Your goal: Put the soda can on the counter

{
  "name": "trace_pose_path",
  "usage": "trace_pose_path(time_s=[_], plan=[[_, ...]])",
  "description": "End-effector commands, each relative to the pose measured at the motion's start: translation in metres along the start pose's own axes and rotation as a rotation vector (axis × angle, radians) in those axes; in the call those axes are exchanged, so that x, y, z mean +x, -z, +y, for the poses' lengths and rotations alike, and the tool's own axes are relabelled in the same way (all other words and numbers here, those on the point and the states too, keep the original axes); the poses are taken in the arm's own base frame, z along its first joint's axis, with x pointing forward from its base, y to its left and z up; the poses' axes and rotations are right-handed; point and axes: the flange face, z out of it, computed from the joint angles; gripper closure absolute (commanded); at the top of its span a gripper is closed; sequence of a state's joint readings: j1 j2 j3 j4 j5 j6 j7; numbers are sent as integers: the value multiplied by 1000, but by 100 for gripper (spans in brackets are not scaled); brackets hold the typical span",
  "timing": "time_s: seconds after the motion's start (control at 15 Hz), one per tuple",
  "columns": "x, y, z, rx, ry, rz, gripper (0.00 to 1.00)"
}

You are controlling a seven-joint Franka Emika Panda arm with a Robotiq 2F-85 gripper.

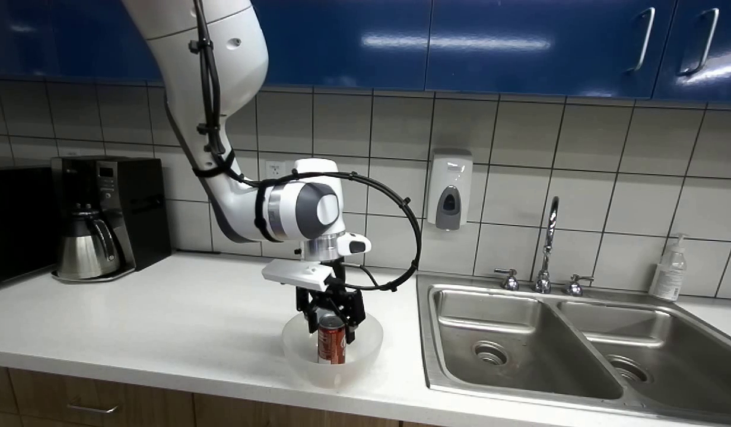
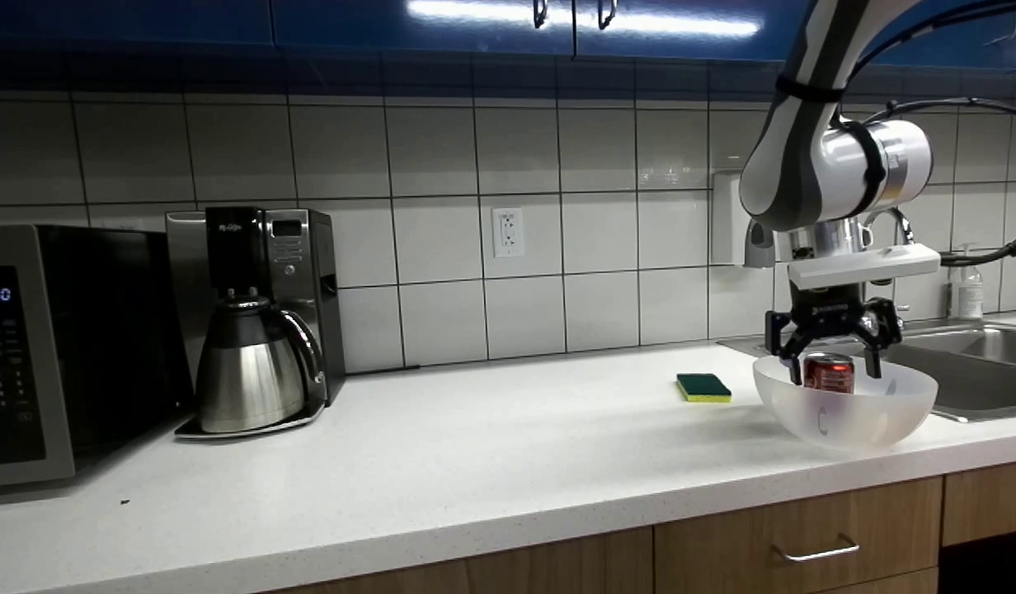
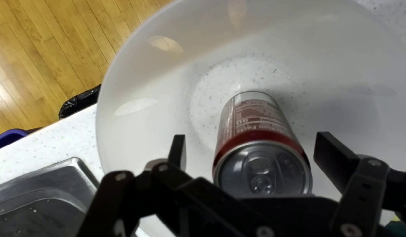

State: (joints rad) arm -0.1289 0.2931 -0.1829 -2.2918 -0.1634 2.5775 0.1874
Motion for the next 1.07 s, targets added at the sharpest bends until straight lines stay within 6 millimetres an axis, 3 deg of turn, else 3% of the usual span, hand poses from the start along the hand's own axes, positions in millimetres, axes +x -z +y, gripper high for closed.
trace_pose_path(time_s=[0.0,0.27,0.33,0.47,1.0], plan=[[5,3,-1,6,28,22,26],[5,6,-2,9,41,38,58],[5,7,-2,9,43,40,61],[2,14,-2,19,22,48,61],[7,94,-15,73,1,121,61]])
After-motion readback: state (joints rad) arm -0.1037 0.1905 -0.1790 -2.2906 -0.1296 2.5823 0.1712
